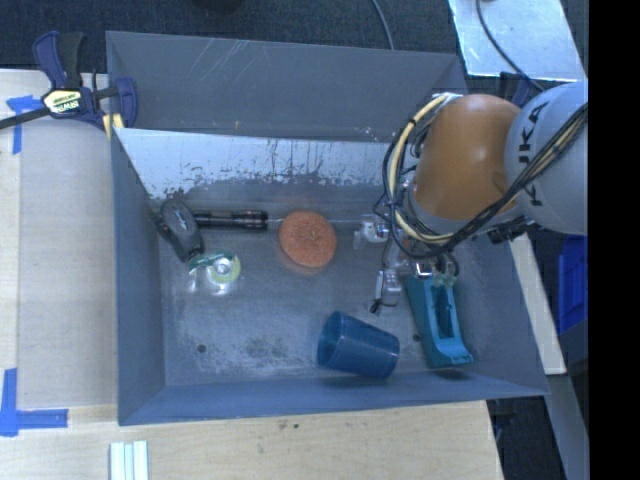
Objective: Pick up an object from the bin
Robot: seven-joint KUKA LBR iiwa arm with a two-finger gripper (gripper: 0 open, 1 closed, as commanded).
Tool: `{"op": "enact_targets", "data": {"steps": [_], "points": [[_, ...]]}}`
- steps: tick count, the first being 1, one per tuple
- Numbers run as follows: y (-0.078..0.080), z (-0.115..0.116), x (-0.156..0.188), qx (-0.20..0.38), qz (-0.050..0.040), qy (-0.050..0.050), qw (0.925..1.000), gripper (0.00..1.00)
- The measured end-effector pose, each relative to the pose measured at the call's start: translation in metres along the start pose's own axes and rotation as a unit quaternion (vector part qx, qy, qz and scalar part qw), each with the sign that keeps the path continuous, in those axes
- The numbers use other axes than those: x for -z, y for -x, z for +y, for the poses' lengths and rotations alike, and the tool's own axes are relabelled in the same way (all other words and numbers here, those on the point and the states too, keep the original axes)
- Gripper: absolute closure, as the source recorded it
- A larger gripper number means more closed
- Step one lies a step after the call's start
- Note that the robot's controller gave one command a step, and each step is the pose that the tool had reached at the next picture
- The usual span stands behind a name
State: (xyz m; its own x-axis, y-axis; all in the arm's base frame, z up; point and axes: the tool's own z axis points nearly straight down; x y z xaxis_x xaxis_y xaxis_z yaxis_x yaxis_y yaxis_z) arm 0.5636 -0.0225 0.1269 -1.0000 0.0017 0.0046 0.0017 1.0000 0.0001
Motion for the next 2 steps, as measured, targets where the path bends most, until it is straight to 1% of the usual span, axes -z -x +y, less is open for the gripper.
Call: {"op": "enact_targets", "data": {"steps": [1, 2], "points": [[0.002, 0.0, 0.004, 0.0, -0.0042, 0.0, 1.0, 0.0], [0.058, 0.038, -0.056, 0.009, -0.0048, 0.0, 0.9999, 0.0]]}}
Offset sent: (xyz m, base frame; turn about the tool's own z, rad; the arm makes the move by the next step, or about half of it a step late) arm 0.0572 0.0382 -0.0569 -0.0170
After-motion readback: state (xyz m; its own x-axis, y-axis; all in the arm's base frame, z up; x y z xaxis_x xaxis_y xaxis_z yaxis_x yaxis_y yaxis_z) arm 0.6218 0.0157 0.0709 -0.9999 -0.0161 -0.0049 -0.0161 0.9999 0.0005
